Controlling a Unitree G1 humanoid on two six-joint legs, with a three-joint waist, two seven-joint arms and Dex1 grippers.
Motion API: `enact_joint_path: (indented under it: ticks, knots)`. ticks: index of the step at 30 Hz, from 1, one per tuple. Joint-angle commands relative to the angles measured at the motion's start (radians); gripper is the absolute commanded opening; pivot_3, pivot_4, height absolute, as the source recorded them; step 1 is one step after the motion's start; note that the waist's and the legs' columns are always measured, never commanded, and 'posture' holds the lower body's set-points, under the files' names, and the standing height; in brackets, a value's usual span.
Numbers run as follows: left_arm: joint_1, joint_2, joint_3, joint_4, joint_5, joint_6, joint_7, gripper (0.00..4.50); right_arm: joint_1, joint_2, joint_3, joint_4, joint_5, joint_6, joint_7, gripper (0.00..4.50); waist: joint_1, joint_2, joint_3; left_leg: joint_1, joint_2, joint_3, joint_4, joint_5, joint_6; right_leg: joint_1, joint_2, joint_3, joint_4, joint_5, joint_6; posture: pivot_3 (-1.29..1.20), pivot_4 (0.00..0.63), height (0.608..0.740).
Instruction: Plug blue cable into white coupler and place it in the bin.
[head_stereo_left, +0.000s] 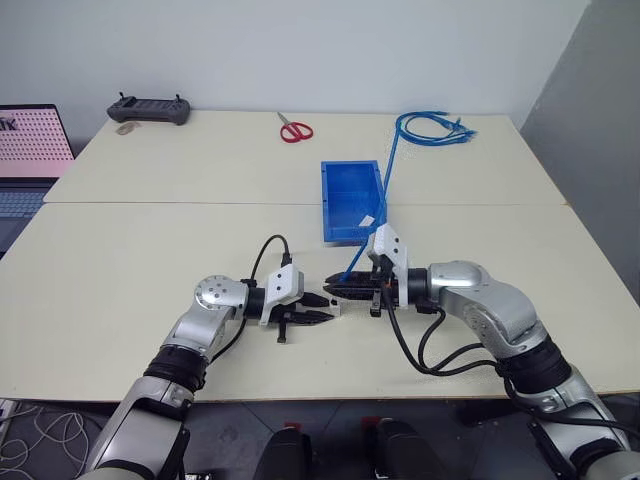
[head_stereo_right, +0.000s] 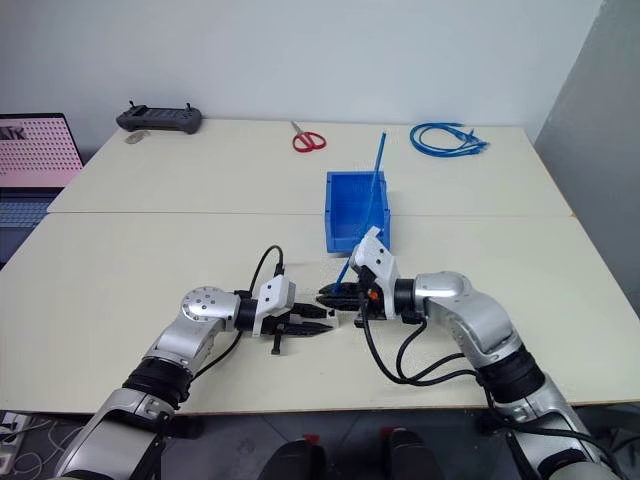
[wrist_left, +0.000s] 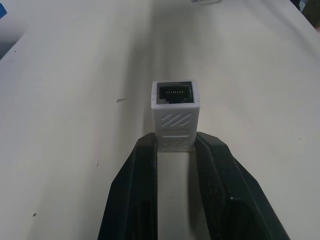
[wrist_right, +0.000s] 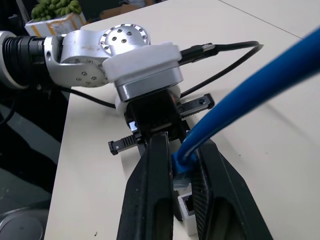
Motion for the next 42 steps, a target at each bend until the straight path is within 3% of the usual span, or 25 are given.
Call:
enact_joint_path:
  ticks: [1, 18, 42]
  knots:
    - [0.015, 0.006, -0.014, -0.022, 0.019, 0.018, -0.029, 0.76, -0.031, 0.015, -0.003, 0.053, -0.036, -0.054, 0.047, 0.21, 0.000, 0.000, 0.000, 0.000, 0.000, 0.000, 0.000, 0.000, 0.000, 0.000, 0.000, 0.000, 0.000, 0.000, 0.000, 0.00, 0.150, 0.740]
    - [0.007, 0.010, -0.013, -0.044, 0.023, 0.036, -0.044, 0.76, -0.039, 0.075, 0.032, 0.216, -0.180, -0.184, 0.135, 0.21, 0.000, 0.000, 0.000, 0.001, 0.000, 0.000, 0.000, 0.000, 0.000, 0.000, 0.000, 0.000, 0.001, 0.002, -0.004, 0.00, 0.150, 0.740]
    - [0.017, 0.009, -0.014, -0.053, 0.026, 0.032, -0.049, 0.76, -0.104, 0.078, 0.037, 0.323, -0.260, -0.265, 0.236, 0.21, -0.001, 0.000, 0.000, 0.001, 0.000, 0.000, 0.000, 0.000, 0.000, 0.000, 0.000, 0.000, 0.002, 0.003, -0.005, 0.00, 0.150, 0.740]
